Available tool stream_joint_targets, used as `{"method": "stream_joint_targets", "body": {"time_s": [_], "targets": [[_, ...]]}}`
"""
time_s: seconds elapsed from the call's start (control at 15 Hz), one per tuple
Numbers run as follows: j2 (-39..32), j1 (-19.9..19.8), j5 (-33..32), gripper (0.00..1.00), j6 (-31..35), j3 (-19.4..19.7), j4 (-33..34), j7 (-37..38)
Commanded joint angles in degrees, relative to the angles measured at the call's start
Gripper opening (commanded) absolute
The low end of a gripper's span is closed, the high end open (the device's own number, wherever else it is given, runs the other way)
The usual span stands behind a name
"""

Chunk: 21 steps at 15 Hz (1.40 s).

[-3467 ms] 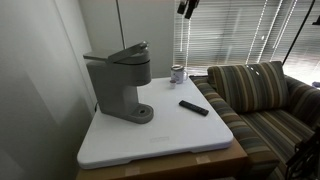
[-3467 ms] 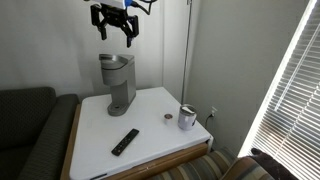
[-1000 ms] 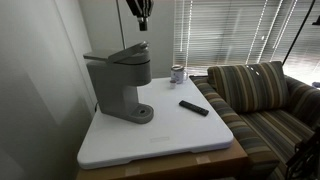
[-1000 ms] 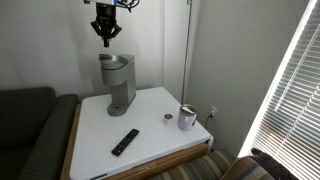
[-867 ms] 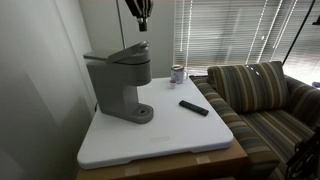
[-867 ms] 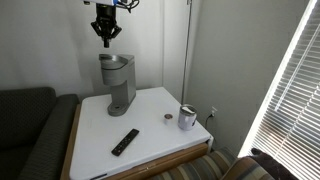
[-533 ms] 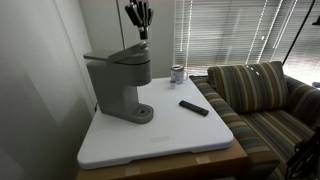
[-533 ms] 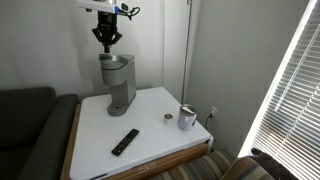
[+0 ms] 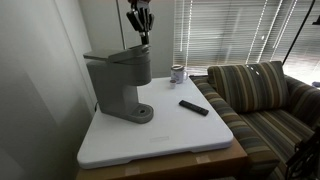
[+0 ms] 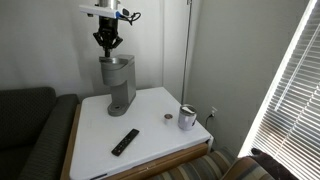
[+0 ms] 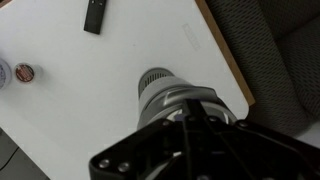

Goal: Close the coffeemaker

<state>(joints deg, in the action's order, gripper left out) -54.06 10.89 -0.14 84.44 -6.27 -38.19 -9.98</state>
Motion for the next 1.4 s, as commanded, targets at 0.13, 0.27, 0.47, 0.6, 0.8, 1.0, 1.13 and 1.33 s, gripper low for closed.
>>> {"method": "stream_joint_targets", "body": {"time_s": [0.13,0.27,0.47,0.6,0.8,1.0,1.13,1.33], "targets": [[-4.07,-0.53,0.0,0.0,0.74,0.39,-0.11,0.42],[-5.73,-0.74,0.47,0.0,0.81,0.1,0.14,0.36],[-6.34,-0.8,0.74,0.0,0.0,0.04,1.25,0.15],[-6.5,-0.86,0.81,0.0,0.0,-0.01,1.68,-0.07],[-5.38,-1.25,1.19,0.0,-0.9,-0.41,2.69,-1.16],[-3.43,-1.1,0.42,0.0,-2.7,-0.46,3.67,-4.57],[-2.65,-1.03,0.23,0.0,-4.49,-0.48,4.4,-7.09],[-2.16,-1.06,0.58,0.0,-8.53,-0.54,6.05,-9.32]]}}
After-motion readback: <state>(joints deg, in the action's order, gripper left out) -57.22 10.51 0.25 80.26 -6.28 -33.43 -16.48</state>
